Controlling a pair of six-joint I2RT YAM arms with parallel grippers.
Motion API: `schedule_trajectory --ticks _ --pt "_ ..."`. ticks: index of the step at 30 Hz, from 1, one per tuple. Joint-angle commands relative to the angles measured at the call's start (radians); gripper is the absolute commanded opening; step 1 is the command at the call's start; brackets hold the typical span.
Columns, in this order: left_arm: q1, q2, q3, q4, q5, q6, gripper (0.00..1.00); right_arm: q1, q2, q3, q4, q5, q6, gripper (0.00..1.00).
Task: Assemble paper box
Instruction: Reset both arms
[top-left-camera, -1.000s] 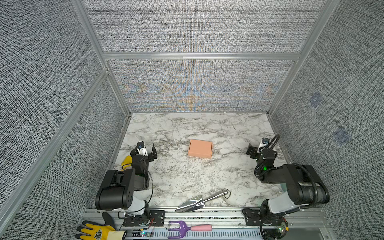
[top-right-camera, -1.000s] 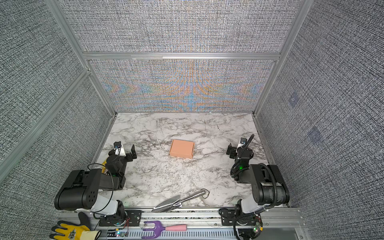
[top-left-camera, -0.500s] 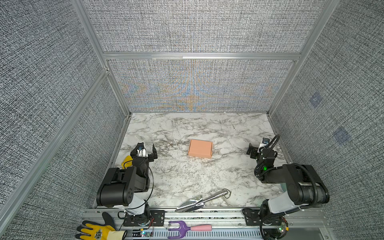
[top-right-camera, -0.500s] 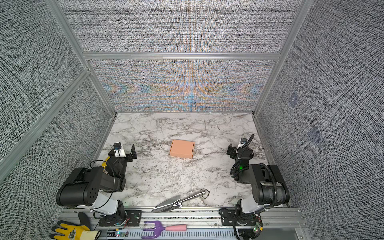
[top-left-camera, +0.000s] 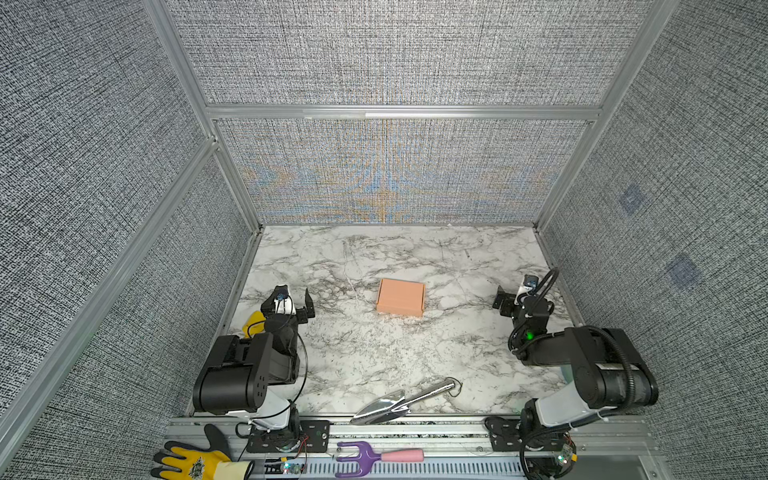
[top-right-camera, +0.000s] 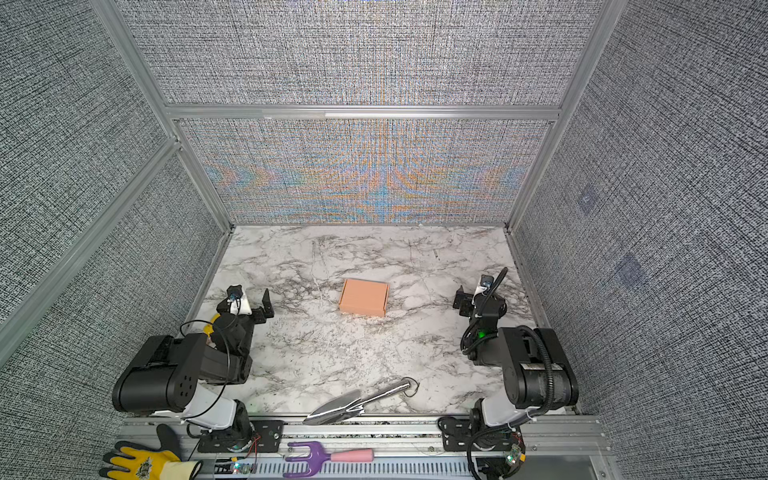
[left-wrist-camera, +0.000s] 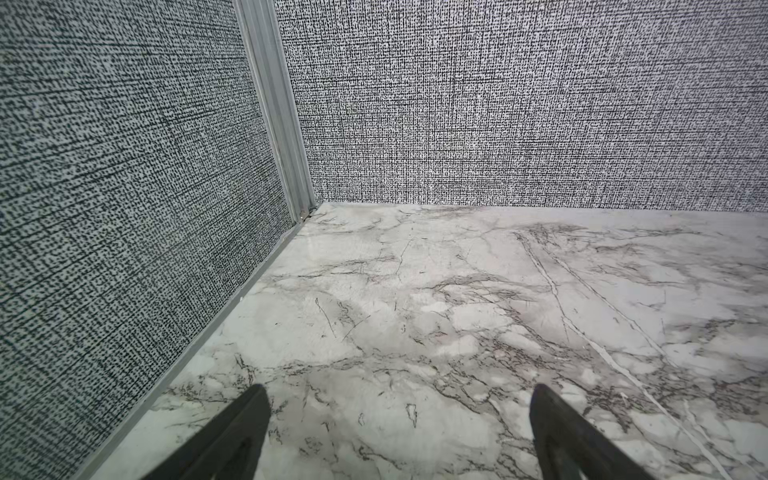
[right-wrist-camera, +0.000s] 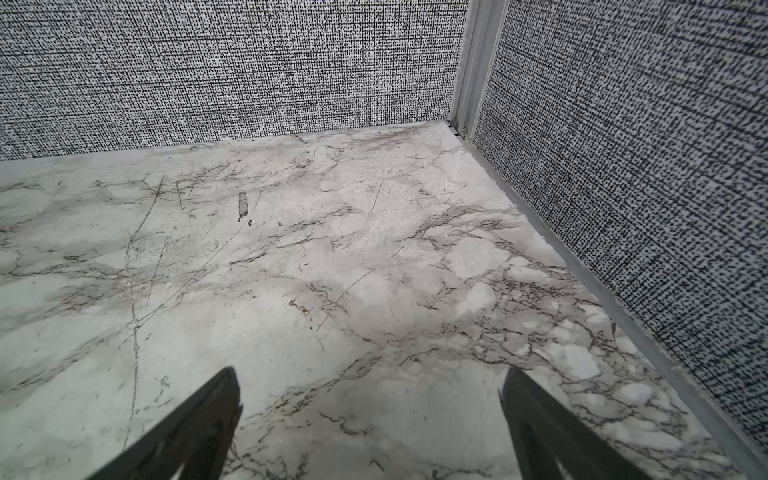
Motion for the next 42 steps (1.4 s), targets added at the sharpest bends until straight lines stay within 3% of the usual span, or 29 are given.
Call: schedule_trajectory --ticks 1,14,19,21,25,42 --pt "0.001 -0.004 -0.002 0.047 -0.002 0.004 0.99 0.001 -0.005 -0.005 0.017 -0.005 0.002 0.99" --pt "0.001 -0.005 -0.015 0.069 0.005 0.004 0.99 0.001 -0.006 -0.014 0.028 -0.003 -0.001 0.99" --pt "0.003 0.043 -0.124 0.337 -0.041 -0.018 0.99 0.003 0.022 -0.185 0.379 -0.006 -0.006 0.99" --pt "0.004 0.009 -0.095 0.224 -0.042 -0.024 0.99 0.002 0.008 -0.168 0.330 0.018 0.006 0.99" --pt "-0.004 -0.005 -0.002 0.046 -0.004 0.004 0.99 0.003 -0.007 -0.011 0.023 0.042 0.016 0.99" --pt "-0.005 0.004 0.004 0.041 0.000 0.007 0.99 0.009 -0.005 -0.016 0.035 0.060 0.017 0.99"
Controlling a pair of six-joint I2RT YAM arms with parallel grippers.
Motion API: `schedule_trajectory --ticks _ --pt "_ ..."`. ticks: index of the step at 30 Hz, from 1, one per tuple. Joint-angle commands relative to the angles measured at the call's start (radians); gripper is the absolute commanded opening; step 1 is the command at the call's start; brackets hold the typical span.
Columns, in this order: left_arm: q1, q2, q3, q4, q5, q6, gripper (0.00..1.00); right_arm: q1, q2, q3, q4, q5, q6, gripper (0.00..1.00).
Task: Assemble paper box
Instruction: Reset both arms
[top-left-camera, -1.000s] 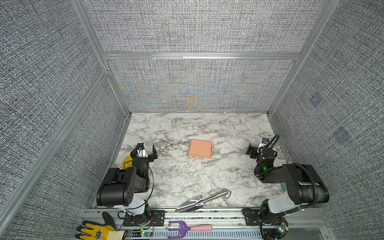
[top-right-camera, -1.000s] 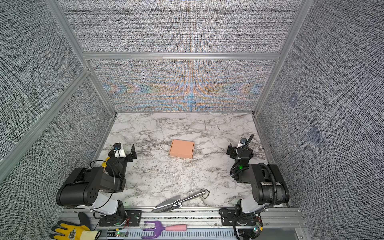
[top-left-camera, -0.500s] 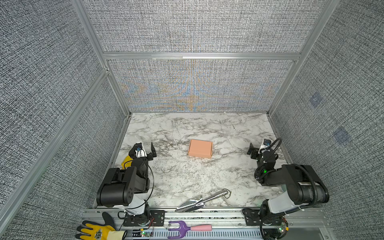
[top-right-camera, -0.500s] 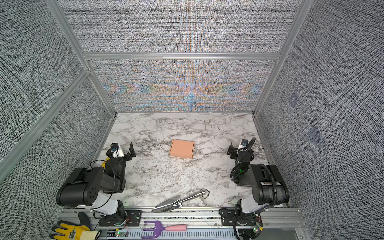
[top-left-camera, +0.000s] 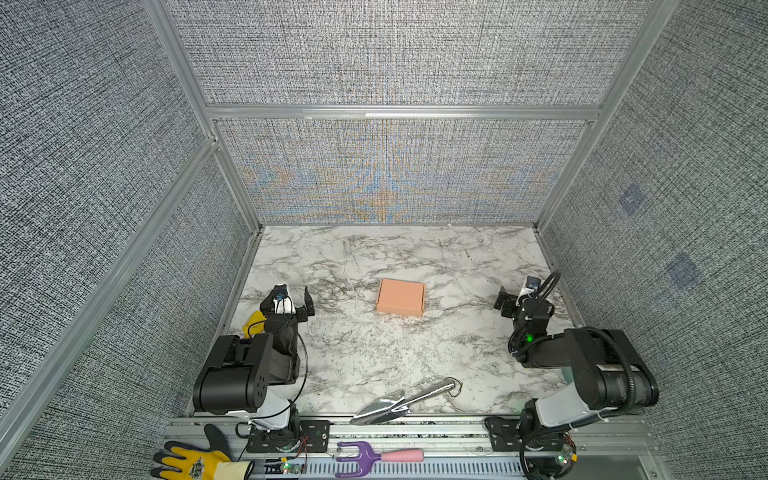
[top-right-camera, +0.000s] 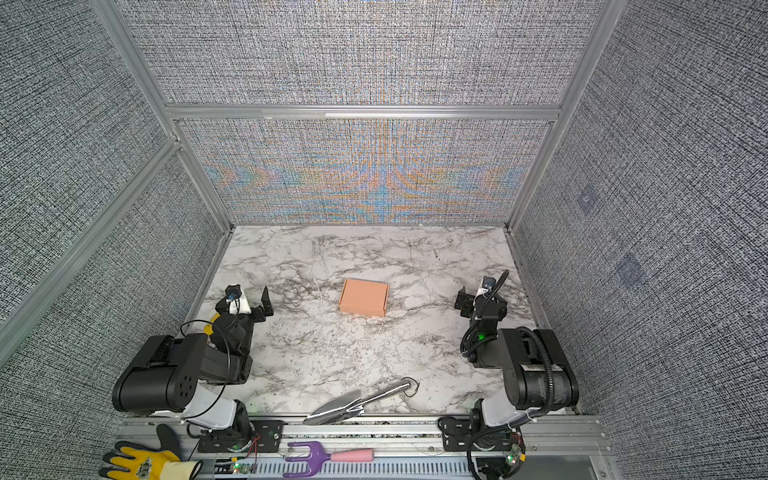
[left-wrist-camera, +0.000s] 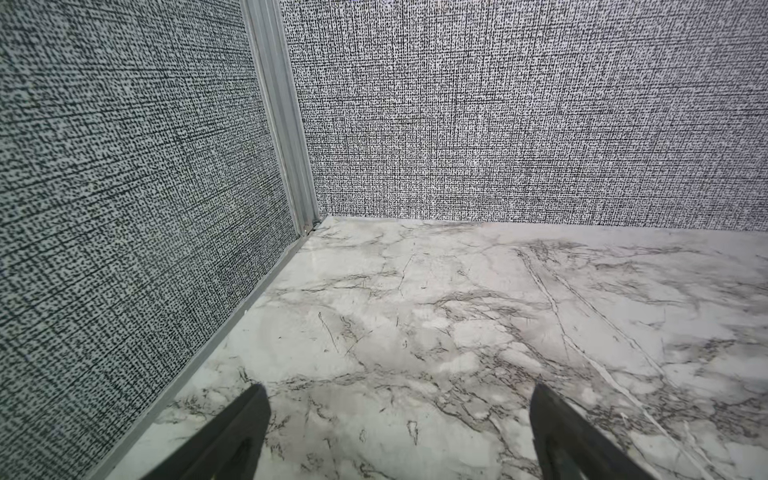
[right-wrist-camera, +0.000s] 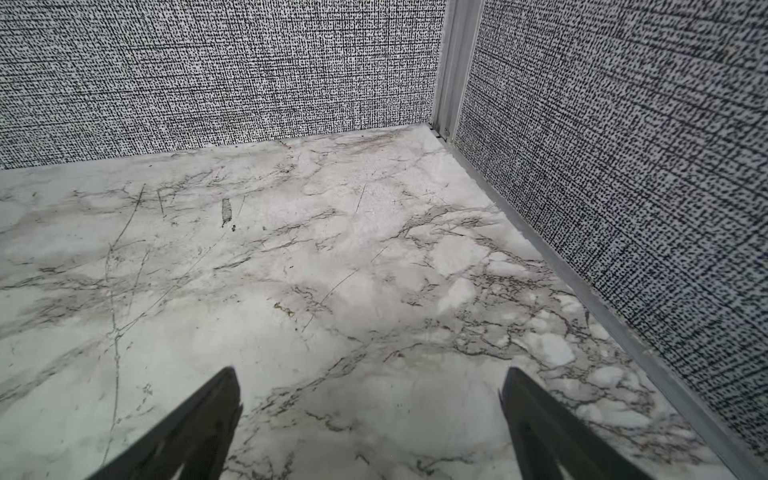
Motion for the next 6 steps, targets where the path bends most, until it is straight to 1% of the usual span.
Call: schedule_trajectory --ticks 1,6 --pt "0.002 0.007 0.005 0.002 0.014 0.009 0.99 0.002 0.000 0.004 0.011 0.005 0.005 0.99" --pt "0.001 -0.003 -0.002 0.007 0.014 0.010 0.99 0.002 0.000 0.004 0.010 0.005 0.004 0.99"
